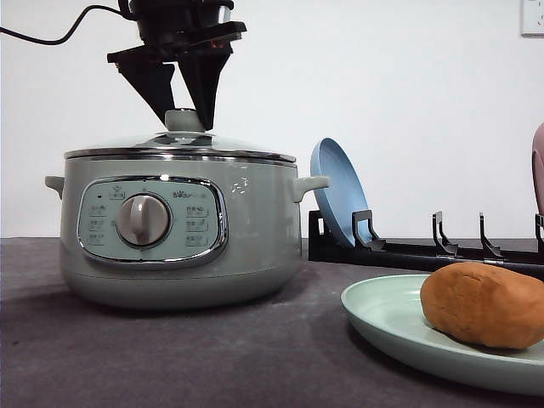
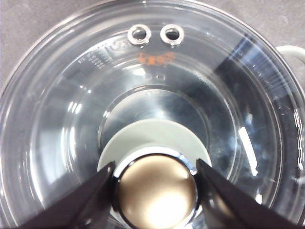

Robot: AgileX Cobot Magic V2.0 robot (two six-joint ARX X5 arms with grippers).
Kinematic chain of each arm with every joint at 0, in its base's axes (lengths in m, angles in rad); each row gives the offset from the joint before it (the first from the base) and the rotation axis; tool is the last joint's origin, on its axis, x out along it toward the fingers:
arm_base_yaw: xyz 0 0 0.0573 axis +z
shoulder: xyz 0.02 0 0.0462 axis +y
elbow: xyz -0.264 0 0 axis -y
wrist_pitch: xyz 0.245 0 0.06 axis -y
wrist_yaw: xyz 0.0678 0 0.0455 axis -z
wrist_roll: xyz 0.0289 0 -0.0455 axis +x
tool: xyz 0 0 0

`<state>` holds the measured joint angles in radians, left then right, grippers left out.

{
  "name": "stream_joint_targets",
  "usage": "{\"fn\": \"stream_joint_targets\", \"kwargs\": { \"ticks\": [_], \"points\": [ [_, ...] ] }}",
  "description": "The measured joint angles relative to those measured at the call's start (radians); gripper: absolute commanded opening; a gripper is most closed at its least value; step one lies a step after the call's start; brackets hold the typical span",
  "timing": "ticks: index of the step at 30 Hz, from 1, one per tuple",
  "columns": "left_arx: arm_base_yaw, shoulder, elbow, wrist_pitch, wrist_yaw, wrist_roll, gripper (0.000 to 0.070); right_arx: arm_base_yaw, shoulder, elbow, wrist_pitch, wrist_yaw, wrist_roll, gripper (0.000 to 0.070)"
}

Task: Transfer potato from steamer to green plate

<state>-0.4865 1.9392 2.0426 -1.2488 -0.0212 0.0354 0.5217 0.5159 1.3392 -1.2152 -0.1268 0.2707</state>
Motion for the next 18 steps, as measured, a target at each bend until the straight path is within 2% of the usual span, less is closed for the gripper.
{"fn": "stream_joint_targets", "kwargs": {
  "ticks": [2,5,12,18],
  "points": [
    [0.004,0.000,0.007,0.013,-0.002,0.000,0.0624,0.000,0.000,0.000,0.000,0.000,0.000,0.0700],
    [0.009,0.000,0.011,0.015,-0.003,-0.003,0.0691,0.000,0.000,0.000,0.000,0.000,0.000,0.0700],
    [0.008,-0.019,0.012,0.008,-0.003,-0.012,0.0700,0.000,0.000,0.000,0.000,0.000,0.000,0.0700],
    [0.008,-0.152,0.012,-0.022,-0.003,-0.022,0.0700,0.000,0.000,0.000,0.000,0.000,0.000,0.0700]
  ]
}}
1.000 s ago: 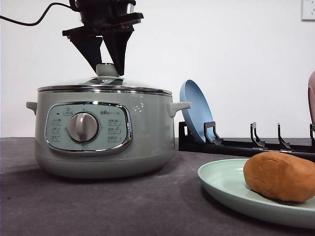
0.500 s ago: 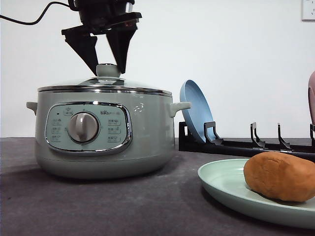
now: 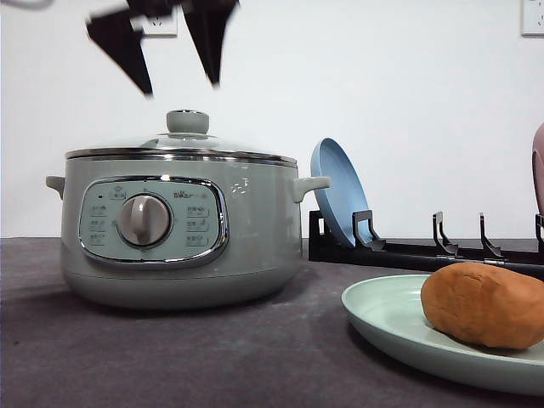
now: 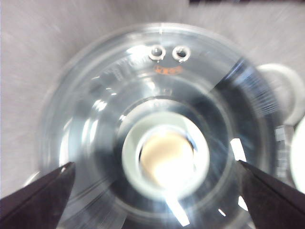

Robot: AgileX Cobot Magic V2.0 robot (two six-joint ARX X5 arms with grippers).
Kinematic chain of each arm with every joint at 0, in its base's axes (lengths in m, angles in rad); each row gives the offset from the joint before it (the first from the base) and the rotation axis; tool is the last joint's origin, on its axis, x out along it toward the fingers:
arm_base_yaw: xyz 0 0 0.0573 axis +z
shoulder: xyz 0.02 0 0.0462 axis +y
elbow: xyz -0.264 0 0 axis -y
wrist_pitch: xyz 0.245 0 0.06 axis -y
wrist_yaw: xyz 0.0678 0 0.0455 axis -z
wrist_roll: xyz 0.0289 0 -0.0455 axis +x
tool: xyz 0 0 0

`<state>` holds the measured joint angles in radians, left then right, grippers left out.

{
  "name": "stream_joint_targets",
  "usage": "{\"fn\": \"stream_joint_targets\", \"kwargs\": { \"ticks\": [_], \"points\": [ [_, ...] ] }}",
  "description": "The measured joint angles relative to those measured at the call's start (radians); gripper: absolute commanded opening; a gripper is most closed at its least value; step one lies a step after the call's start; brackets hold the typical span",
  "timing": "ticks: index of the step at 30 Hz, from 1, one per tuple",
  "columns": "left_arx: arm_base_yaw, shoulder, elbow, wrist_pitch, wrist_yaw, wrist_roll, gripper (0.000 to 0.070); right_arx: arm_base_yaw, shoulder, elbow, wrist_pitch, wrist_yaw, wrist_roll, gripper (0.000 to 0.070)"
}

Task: Transfer potato from steamer to green plate

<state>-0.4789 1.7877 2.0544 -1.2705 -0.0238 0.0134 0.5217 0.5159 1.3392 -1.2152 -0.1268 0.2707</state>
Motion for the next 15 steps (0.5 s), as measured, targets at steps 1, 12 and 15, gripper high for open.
{"fn": "stream_joint_targets", "kwargs": {
  "ticks": [1,12,15],
  "points": [
    [0.000,-0.027,0.001,-0.006,0.000,-0.001,0.0700,0.000,0.000,0.000,0.000,0.000,0.000,0.0700],
    [0.007,-0.281,-0.035,-0.034,0.000,0.000,0.0700,0.000,0.000,0.000,0.000,0.004,-0.006,0.0700],
    [0.006,-0.384,-0.123,0.014,0.000,0.000,0.0700,0.000,0.000,0.000,0.000,0.023,-0.013,0.0700]
  ]
}}
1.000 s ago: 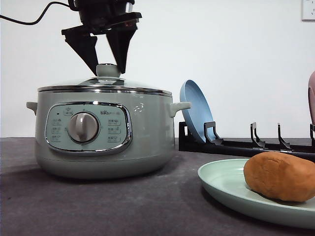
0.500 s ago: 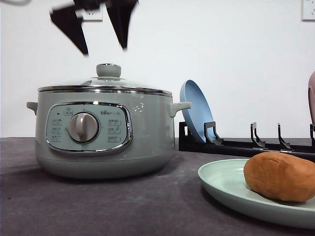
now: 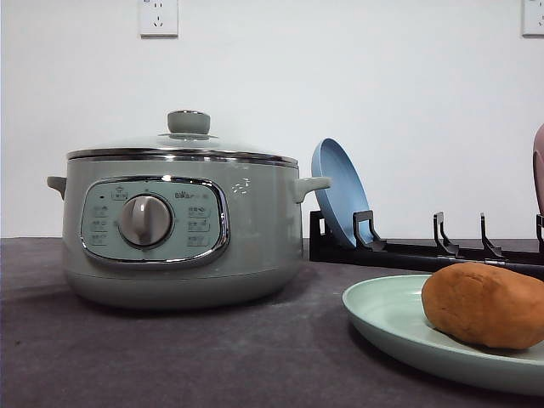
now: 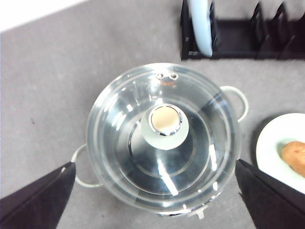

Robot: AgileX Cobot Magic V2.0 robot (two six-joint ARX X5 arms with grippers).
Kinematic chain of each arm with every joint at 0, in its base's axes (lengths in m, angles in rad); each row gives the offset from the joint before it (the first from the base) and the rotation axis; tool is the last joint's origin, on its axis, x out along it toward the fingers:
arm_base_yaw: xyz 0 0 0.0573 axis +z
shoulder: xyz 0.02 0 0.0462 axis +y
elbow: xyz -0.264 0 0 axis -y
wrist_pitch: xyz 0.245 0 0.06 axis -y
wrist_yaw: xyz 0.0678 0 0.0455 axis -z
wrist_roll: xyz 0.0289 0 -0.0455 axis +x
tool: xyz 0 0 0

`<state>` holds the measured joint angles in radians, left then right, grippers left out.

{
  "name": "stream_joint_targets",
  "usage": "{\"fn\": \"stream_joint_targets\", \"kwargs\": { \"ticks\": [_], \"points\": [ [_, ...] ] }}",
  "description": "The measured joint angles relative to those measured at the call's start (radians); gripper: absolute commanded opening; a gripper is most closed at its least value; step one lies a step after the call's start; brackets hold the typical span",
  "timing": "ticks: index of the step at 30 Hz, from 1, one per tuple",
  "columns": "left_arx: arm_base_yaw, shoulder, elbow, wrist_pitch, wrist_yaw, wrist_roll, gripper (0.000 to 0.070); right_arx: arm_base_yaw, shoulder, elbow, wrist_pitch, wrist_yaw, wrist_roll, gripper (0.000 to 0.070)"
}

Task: Transfer potato from steamer to green plate

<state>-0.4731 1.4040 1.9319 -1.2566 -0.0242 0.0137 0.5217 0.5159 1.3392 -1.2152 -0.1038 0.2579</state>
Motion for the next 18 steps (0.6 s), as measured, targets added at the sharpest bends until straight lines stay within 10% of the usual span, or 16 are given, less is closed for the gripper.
{"fn": "stream_joint_targets", "kwargs": {
  "ticks": [18],
  "points": [
    [-0.001,-0.771,-0.861,0.372,0.000,-0.119,0.0700,0.000,0.000,-0.014,0.000,0.077,-0.103,0.0700]
  ]
}}
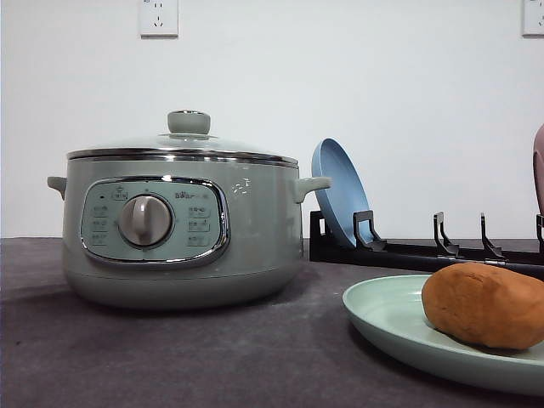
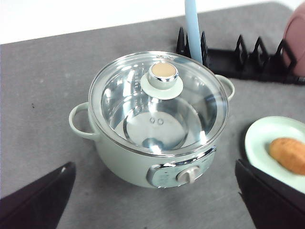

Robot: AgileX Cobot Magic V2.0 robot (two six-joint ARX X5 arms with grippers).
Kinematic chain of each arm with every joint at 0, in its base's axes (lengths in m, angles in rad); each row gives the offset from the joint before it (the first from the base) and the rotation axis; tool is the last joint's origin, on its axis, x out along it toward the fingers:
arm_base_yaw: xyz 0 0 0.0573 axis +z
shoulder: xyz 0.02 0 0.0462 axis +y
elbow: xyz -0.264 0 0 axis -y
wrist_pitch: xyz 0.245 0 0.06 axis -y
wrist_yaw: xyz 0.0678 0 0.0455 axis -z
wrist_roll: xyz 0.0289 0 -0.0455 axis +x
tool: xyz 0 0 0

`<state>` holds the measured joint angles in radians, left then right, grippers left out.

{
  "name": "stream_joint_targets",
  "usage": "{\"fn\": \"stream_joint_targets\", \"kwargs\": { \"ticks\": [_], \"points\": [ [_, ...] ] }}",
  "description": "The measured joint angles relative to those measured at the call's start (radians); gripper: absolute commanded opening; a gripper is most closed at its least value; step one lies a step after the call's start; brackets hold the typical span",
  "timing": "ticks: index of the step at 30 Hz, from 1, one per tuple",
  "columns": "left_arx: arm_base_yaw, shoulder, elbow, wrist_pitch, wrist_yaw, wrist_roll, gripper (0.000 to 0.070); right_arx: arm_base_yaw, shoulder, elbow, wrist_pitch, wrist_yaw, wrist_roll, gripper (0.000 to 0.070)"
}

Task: Transfer potato from steamer to green plate

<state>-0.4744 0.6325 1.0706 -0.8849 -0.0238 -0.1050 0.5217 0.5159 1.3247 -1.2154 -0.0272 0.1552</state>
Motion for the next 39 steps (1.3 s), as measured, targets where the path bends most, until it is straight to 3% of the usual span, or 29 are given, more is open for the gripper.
{"fn": "stream_joint_targets", "kwargs": {
  "ticks": [11,12,13,15,16,39],
  "points": [
    [0.000,-0.042,-0.021,0.042,0.000,-0.044,0.0700,0.000,0.000,-0.040,-0.001,0.001,-0.017,0.0700],
    [0.000,-0.042,-0.021,0.042,0.000,-0.044,0.0657,0.000,0.000,-0.040,0.000,0.001,-0.017,0.0677],
    [0.000,-0.042,-0.021,0.042,0.000,-0.044,0.0533,0.000,0.000,-0.040,0.000,0.001,-0.017,0.0579],
    [0.000,-0.042,-0.021,0.038,0.000,-0.044,0.0073,0.000,0.000,-0.040,-0.001,0.001,-0.016,0.0110],
    [0.000,-0.042,-0.021,0.034,0.000,-0.044,0.0020,0.000,0.000,-0.040,-0.001,0.001,-0.016,0.0005],
    [0.000,-0.038,-0.021,0.030,0.000,-0.045,0.0000,0.000,0.000,-0.040,-0.001,0.001,-0.016,0.0019]
  ]
}}
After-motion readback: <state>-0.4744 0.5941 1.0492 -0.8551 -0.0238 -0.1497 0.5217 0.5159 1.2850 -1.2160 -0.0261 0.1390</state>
